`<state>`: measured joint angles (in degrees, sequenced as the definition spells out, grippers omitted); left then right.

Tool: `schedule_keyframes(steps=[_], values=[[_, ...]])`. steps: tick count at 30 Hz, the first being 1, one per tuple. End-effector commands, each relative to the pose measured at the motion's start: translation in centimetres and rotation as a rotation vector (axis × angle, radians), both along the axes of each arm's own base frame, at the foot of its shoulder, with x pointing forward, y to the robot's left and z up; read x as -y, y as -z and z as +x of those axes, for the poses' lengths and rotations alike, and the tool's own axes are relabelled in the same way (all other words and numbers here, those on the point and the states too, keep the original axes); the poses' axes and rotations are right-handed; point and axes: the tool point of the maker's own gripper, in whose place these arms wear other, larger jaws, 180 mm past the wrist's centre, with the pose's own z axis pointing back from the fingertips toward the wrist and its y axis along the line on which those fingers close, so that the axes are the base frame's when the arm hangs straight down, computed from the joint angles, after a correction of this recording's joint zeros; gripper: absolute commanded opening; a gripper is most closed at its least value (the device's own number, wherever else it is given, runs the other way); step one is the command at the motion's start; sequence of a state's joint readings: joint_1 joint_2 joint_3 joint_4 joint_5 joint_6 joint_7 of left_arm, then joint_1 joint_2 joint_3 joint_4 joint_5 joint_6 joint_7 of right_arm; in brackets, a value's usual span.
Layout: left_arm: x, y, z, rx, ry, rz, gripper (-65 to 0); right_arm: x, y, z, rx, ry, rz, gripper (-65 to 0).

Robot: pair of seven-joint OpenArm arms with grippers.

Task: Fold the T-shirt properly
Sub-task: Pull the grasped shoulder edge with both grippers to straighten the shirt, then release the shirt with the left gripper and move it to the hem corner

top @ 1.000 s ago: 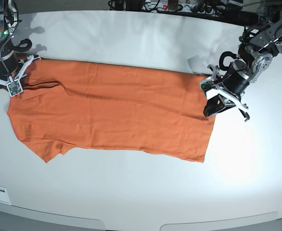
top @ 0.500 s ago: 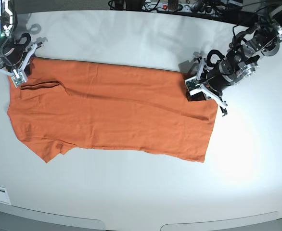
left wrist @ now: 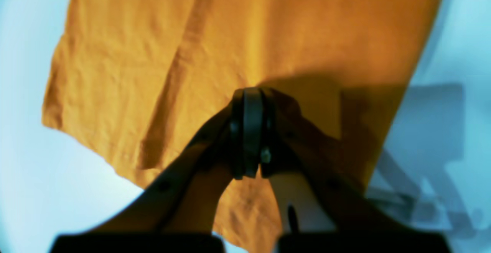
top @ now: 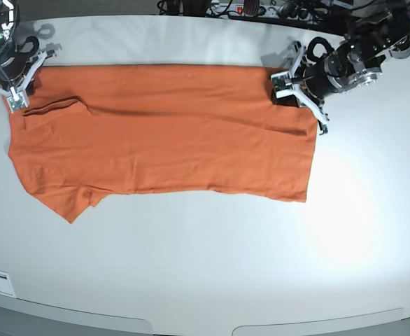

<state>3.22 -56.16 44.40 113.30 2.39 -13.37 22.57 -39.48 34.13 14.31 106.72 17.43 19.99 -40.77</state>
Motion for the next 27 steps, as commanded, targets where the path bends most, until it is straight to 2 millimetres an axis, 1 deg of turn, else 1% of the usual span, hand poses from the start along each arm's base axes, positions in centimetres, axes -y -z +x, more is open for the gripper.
schedule_keyframes(steps=[1,4,6,9,12,16,20,24,27], values=[[-1.1,-0.1,-0.3,0.005,0.019,0.056,-65.0,0.2,1.1,-3.4,-0.137,-0.003,-0.026,-65.0],[-1.6,-0.5,-1.3,0.019,0.06,0.09,-65.0,0.2,0.3,-4.7,-0.141,-0.019,-0.083,-65.0],[-1.9,-0.8,-1.6,0.033,0.057,0.105,-65.0,0.6,-0.3,-5.5,-0.14,-0.021,-0.14,-65.0],[-2.4,-0.9,-2.3,0.024,0.033,0.13,-65.0,1.8,-1.0,-6.5,-0.135,0.0,-0.223,-65.0],[-2.0,-0.9,-3.4,0.0,0.038,0.132,-65.0,3.1,-1.4,-7.0,-0.129,0.023,-0.298,-65.0],[-1.1,-1.2,-4.8,-0.024,0.053,0.109,-65.0,3.5,-1.6,-6.9,-0.118,0.033,-0.318,-65.0],[-0.9,-1.5,-5.8,-0.045,0.05,0.131,-65.0,3.4,-1.7,-6.9,-0.117,0.032,-0.318,-65.0],[-1.0,-2.0,-5.8,-0.034,0.045,0.159,-65.0,3.4,-1.8,-6.7,-0.108,0.036,-0.319,-65.0],[-0.7,-3.2,-4.8,0.036,0.019,0.156,-65.0,3.4,-2.2,-6.2,-0.085,0.049,-0.322,-65.0]])
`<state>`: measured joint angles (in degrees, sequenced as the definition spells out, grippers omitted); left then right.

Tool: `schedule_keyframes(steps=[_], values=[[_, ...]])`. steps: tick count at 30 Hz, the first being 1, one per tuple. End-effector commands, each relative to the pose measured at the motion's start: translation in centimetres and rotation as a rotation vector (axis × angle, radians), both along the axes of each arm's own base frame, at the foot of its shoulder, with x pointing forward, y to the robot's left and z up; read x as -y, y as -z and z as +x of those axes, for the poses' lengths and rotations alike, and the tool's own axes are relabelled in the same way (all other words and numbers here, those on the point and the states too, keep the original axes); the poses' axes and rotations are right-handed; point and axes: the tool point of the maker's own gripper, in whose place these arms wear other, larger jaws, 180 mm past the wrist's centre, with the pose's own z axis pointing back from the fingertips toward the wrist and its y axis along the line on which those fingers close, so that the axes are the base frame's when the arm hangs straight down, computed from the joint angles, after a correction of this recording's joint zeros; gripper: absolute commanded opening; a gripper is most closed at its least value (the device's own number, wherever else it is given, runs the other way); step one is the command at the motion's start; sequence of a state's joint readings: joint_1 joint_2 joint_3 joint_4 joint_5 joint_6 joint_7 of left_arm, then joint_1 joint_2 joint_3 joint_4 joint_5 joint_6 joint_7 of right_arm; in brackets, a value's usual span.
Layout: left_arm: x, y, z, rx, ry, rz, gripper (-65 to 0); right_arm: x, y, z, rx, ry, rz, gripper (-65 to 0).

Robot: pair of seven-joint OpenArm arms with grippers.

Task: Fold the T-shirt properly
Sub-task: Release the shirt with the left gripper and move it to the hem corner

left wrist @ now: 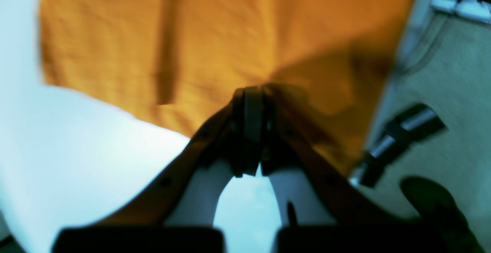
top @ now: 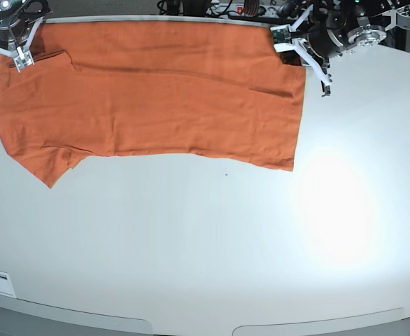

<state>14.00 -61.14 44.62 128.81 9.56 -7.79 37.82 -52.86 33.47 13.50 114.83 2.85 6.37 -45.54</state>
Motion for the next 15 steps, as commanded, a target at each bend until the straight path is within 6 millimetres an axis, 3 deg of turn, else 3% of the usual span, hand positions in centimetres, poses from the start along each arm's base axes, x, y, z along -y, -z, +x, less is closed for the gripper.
schedule_keyframes(steps=[1,7,15], values=[[-0.1,-1.1,0.9,0.058,-0.006,-0.002,-65.0,0.3,-0.6,0.1,0.001,-0.006,-0.02,-65.0],[-0.6,-3.1,3.7,0.228,-0.093,-0.009,-65.0,-0.6,-1.7,1.3,0.045,-0.031,-0.013,-58.8],[-2.8,-6.2,7.7,0.412,-0.34,-0.079,-65.0,-0.5,-6.1,4.5,0.208,-0.09,-0.161,-58.8]])
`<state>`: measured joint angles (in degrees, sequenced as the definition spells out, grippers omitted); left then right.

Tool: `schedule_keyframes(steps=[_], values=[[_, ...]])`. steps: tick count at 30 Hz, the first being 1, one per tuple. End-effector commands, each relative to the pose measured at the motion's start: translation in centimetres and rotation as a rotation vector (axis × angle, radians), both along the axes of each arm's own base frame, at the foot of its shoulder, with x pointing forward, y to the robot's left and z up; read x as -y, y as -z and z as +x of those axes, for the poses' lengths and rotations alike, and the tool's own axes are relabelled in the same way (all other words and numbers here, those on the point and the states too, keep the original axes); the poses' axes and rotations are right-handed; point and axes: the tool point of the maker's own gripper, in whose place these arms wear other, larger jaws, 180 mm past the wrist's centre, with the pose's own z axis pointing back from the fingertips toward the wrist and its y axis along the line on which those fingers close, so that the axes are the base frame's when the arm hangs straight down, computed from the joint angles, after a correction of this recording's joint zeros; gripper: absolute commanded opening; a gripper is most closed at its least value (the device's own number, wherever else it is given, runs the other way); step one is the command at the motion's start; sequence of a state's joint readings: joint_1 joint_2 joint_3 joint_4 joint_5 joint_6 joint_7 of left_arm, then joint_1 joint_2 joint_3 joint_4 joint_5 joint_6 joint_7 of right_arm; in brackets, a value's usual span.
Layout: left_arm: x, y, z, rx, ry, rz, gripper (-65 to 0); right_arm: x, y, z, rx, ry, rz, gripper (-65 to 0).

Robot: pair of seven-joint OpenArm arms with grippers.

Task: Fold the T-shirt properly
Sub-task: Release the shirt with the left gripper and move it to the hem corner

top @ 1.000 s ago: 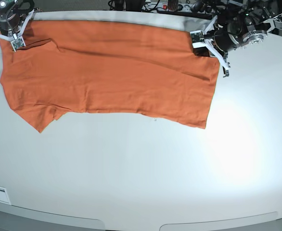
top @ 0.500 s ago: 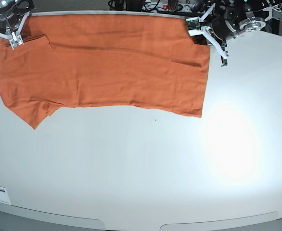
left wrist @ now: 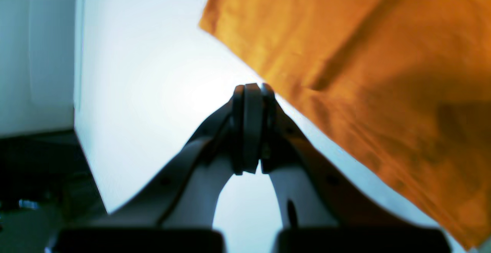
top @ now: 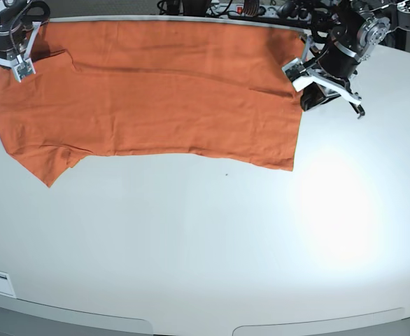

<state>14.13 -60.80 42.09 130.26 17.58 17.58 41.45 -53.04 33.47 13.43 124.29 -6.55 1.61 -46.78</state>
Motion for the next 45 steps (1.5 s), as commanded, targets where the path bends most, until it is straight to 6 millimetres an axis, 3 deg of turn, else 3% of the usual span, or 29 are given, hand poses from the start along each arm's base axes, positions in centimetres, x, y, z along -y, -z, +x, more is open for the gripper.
schedule_keyframes(steps=[1,6,9,12,16,21,25,26,27,30,31,37,45], values=[[-0.2,-1.7,1.1,0.065,-0.005,-0.015,-65.0,0.0,-1.3,0.8,0.043,-0.02,-0.025,-58.8],[-1.9,-3.8,3.9,0.133,-0.063,-0.023,-65.0,-0.6,-2.3,1.5,0.088,-0.028,-0.017,-58.8],[-3.3,-5.3,6.1,0.177,-0.127,-0.081,-65.0,-0.7,-2.4,1.6,0.093,-0.03,-0.015,-58.8],[-4.7,-5.7,8.2,0.151,-0.189,-0.184,-65.0,-0.8,-2.4,1.7,0.098,-0.034,-0.012,-58.8],[-6.5,-3.7,10.7,0.03,-0.303,-0.401,-65.0,-0.9,-2.4,1.8,0.102,-0.039,-0.01,-58.8],[-6.1,-0.6,12.4,-0.194,-0.34,-0.759,-65.0,-0.9,-2.5,1.9,0.107,-0.044,-0.007,-58.8],[-7.8,1.2,14.1,-0.251,-0.48,-0.943,-65.0,-0.9,-2.4,1.8,0.106,-0.043,-0.006,-58.8],[-8.0,1.7,14.2,-0.273,-0.505,-0.969,-65.0,-1.0,-2.4,1.8,0.106,-0.042,-0.003,-58.8],[-8.1,2.1,14.2,-0.291,-0.521,-0.988,-61.1,-1.0,-2.4,1.8,0.105,-0.042,-0.001,-58.8],[-6.9,3.0,13.7,-0.374,-0.502,-1.027,-36.7,-1.0,-2.4,1.8,0.106,-0.042,-0.001,-58.8],[-6.2,3.3,13.5,-0.409,-0.484,-1.037,-32.8,-1.0,-2.4,1.8,0.106,-0.041,-0.002,-58.8],[-4.2,4.5,12.8,-0.512,-0.461,-1.108,-32.5,-1.0,-2.5,2.0,0.119,-0.042,0.0,-58.8],[-1.2,7.7,11.0,-0.662,-0.429,-1.148,-32.6,-1.1,-2.6,2.2,0.127,-0.05,0.004,-58.8]])
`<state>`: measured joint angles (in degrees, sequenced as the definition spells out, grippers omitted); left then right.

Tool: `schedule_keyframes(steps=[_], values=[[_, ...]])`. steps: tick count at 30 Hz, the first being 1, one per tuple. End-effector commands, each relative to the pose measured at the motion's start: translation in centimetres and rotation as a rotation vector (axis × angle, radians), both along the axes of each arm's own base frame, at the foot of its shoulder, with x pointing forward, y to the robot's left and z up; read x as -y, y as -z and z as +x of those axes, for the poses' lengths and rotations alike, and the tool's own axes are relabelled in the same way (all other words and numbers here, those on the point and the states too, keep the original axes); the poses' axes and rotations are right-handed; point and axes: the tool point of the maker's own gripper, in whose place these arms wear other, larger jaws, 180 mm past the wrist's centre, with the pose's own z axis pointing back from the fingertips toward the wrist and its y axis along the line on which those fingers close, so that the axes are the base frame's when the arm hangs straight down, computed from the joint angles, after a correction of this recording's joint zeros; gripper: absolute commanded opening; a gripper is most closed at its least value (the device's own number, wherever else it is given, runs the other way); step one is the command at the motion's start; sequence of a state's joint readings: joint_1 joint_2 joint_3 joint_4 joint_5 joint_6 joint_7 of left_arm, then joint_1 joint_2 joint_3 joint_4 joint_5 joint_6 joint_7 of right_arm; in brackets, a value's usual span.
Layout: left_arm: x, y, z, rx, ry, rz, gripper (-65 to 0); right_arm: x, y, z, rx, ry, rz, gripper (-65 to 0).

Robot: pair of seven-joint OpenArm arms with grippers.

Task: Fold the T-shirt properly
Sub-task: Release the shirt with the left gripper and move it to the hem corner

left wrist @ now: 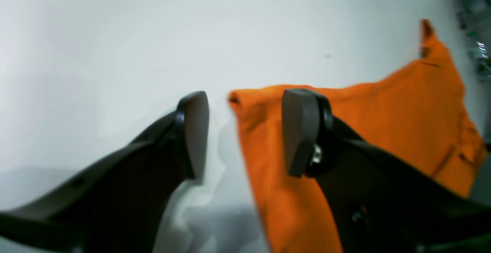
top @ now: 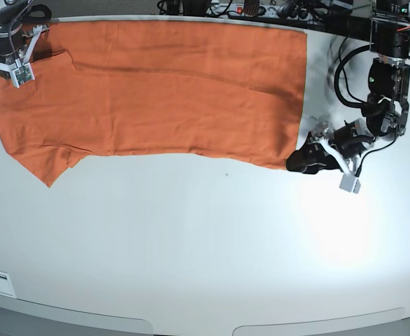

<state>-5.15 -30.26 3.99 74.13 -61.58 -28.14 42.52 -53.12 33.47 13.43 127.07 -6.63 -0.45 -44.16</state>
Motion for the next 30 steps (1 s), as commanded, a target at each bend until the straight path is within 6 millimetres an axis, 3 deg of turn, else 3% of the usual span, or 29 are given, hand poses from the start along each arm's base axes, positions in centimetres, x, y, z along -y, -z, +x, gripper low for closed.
schedule_keyframes(steps=[1,5,11,14,18,26,30], values=[[0.2,1.3,-0.9,-0.063,0.051,0.05,-32.5,0.1,-0.9,0.6,0.033,-0.016,-0.018,-58.8],[2.2,1.9,-1.6,-0.089,0.105,0.028,-32.6,0.1,-0.9,0.6,0.032,-0.016,-0.018,-58.8],[2.5,1.9,-1.7,-0.09,0.107,0.019,-33.2,0.1,-0.9,0.6,0.032,-0.016,-0.018,-58.8],[2.2,1.9,-1.7,-0.09,0.105,0.028,-42.7,0.1,-0.9,0.6,0.032,-0.016,-0.018,-58.8],[1.5,2.1,-1.8,-0.102,0.108,0.052,-64.3,0.1,-0.9,0.6,0.032,-0.016,-0.018,-58.8],[1.4,1.6,-1.3,-0.089,0.106,0.054,-65.0,-0.1,-1.1,0.9,0.045,-0.029,-0.014,-58.8],[1.3,0.3,0.0,-0.039,0.111,0.054,-65.0,-0.8,-1.6,2.3,0.088,-0.071,-0.002,-58.7]])
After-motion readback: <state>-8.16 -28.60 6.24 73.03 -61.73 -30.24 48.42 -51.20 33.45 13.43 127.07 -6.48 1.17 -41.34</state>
